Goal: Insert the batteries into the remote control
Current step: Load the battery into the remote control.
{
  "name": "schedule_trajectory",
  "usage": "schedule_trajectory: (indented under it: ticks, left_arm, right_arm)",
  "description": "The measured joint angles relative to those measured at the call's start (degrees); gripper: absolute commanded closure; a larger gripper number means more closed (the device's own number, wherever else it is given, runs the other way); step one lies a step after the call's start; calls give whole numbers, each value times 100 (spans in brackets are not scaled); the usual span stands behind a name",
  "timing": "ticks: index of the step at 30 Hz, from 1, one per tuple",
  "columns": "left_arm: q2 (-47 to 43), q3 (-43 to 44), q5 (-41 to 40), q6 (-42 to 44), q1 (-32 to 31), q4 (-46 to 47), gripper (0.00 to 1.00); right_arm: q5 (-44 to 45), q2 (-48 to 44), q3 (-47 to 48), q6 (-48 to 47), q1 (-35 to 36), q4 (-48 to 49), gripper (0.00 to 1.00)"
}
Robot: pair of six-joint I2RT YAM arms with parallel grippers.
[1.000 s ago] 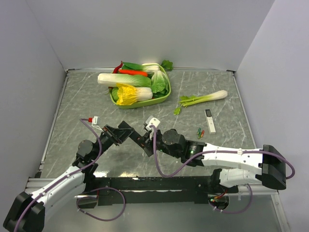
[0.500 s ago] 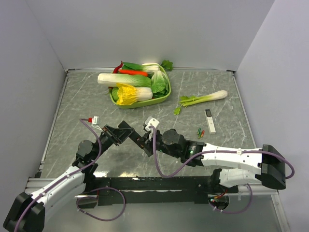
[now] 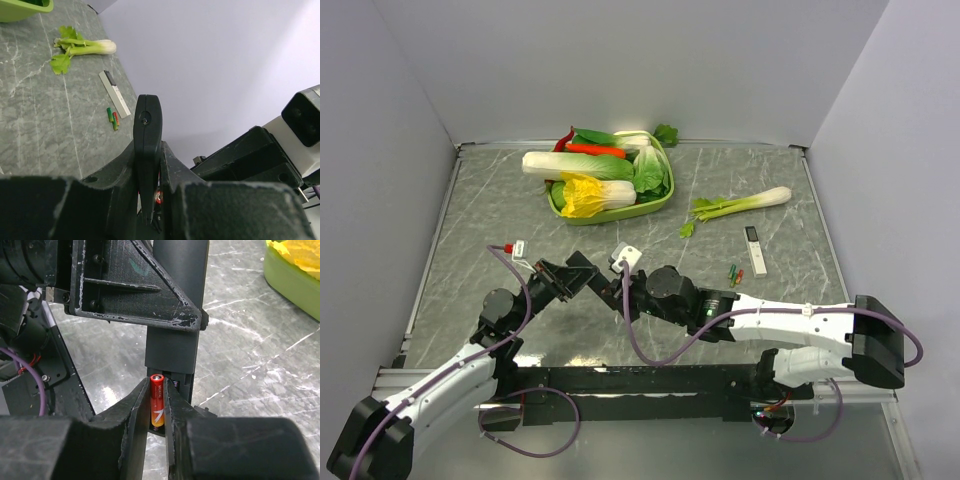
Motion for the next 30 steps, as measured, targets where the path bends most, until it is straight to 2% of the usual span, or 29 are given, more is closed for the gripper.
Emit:
schedule_trajectory:
  ticks: [30]
  left_arm:
    - [138,7,-35,-133,2,190,99]
  right_arm:
    - [240,-46,52,122,44,-225,60]
